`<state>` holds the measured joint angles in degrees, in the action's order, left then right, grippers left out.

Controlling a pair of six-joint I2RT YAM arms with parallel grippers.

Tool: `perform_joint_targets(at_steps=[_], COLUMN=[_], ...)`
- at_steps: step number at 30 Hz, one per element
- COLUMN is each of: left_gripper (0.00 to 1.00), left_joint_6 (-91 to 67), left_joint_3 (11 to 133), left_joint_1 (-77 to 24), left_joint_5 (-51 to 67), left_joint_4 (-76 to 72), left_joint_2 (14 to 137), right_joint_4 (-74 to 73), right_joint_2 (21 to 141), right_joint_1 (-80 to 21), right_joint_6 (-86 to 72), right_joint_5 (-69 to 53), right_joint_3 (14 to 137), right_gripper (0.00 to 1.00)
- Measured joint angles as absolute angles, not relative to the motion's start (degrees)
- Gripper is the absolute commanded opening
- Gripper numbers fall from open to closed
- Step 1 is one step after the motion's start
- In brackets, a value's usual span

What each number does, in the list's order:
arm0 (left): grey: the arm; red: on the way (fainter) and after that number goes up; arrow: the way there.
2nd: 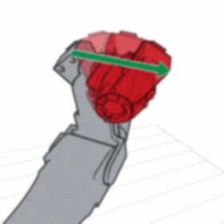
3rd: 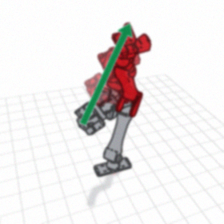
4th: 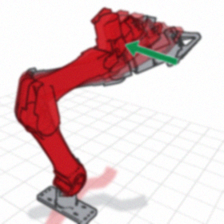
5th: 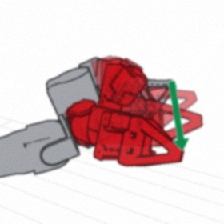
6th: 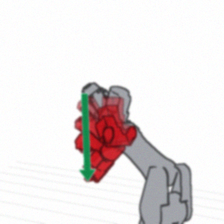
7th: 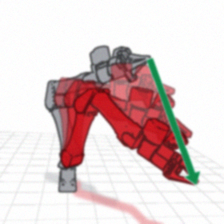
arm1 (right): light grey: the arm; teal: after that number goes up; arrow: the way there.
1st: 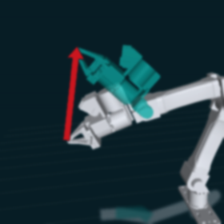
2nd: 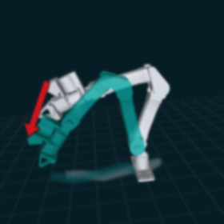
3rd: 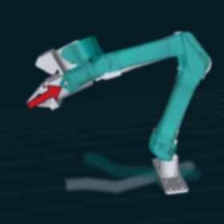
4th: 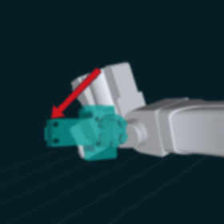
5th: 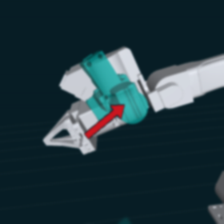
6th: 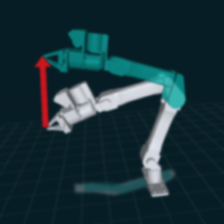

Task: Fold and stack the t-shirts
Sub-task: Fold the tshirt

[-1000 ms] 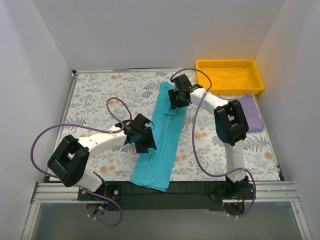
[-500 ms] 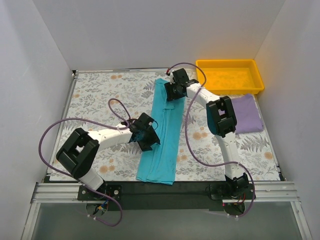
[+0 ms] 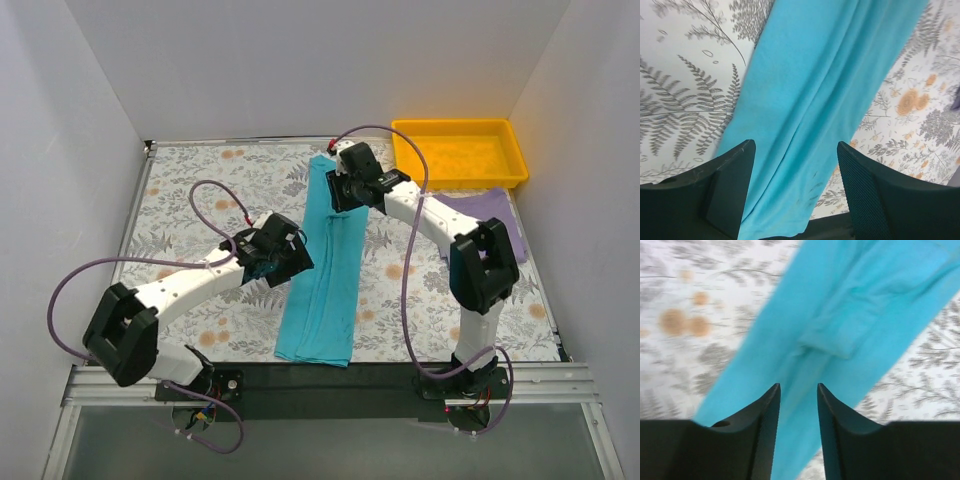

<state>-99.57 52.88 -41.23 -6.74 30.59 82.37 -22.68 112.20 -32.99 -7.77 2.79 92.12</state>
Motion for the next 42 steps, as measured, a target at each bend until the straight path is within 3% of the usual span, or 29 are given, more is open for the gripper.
perform_joint_targets(at_steps=[3, 8, 17, 35, 42], left_gripper=[0.62, 0.62, 0.62, 0.62, 0.62], left_joint_6=[-96.36, -92.55, -89.43, -88.29, -88.36], left_joint_3=[52.90, 51.83, 45.60, 43.51, 42.89], left_joint_1=[-40.53, -39.33, -39.16, -39.16, -39.16], left_joint_5=[-9.08, -10.70, -9.58, -8.05, -7.88], left_joint_4=[32.73, 34.65, 37.95, 39.53, 40.10], left_joint_2=[76.47, 70.70, 68.55, 63.51, 62.39], right_joint_4=[-21.45, -20.49, -21.47, -21.26, -21.10], right_joint_2=[105.10, 103.55, 110.52, 112.42, 112.81], right_joint_1=[-38.79, -44.25, -45.28, -45.50, -45.54], right_joint_6=[-11.68, -18.17, -25.87, -30.11, -30.39], right_joint_5=[4.84, 6.00, 9.19, 12.14, 12.32], right_joint_3=[88.18, 83.07, 80.38, 76.90, 76.90], right_gripper=[0.31, 0.27, 0.24, 0.17, 0.20])
